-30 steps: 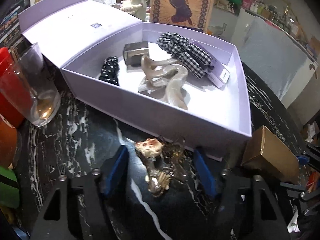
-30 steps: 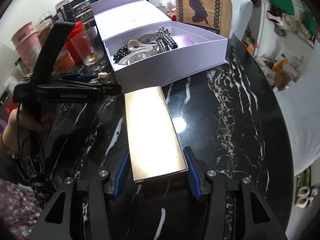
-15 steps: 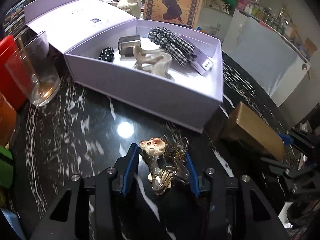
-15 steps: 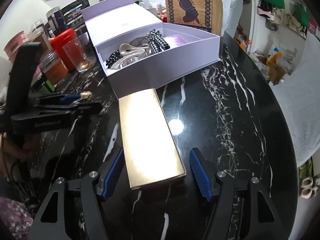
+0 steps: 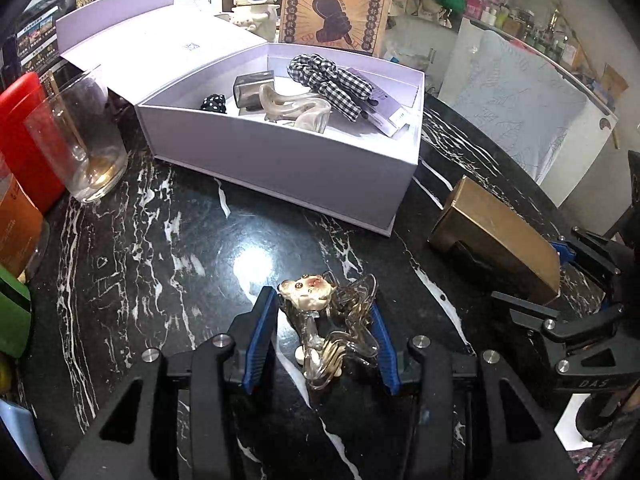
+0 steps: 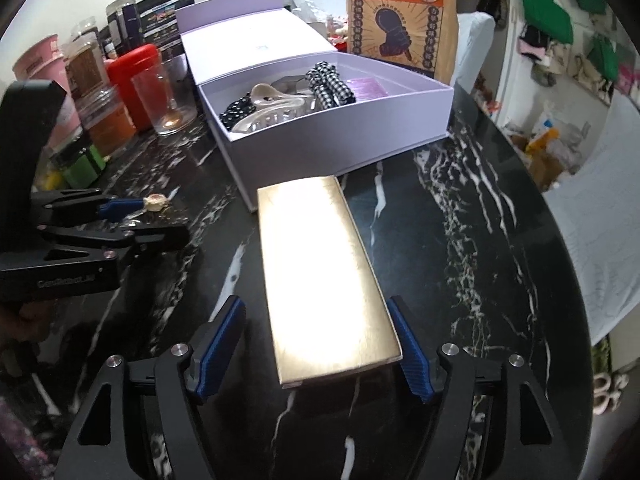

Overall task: Organize rigid objects
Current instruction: 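Lift the gold box and keychain charm and carry them over the lavender box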

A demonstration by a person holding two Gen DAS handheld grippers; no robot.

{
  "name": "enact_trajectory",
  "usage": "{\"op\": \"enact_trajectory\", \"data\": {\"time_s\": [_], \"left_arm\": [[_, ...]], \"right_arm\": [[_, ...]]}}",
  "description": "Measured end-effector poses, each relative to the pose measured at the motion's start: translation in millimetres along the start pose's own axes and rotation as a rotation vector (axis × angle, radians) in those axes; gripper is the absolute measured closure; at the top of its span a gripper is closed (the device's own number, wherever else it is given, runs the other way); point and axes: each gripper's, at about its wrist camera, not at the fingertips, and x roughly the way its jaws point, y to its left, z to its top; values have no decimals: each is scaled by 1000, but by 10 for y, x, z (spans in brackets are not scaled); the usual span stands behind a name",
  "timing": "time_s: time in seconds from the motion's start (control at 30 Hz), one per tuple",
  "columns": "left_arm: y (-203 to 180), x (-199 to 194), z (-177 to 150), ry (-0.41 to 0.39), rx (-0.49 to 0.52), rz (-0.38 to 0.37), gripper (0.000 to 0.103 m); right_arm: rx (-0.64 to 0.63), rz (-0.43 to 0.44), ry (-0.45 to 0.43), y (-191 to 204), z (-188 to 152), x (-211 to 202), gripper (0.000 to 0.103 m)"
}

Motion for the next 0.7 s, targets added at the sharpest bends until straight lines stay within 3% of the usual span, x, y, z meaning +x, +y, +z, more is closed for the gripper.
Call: {"op": "enact_trajectory", "data": {"time_s": [0.23, 0.3, 0.33, 0.7], "left_arm": [[31, -1, 7, -7, -24, -10, 58], [33, -8, 0, -8, -26, -10, 58], [32, -11, -2, -7, -26, -8, 58], [137, -60, -27, 22, -92, -49, 59]], "right_arm": [[29, 19, -18, 4, 70, 58, 31], [28, 17, -23, 14, 84, 62, 45], [25, 10, -26, 16, 90, 63, 56], [77, 60, -25, -24, 67, 24, 59]]}}
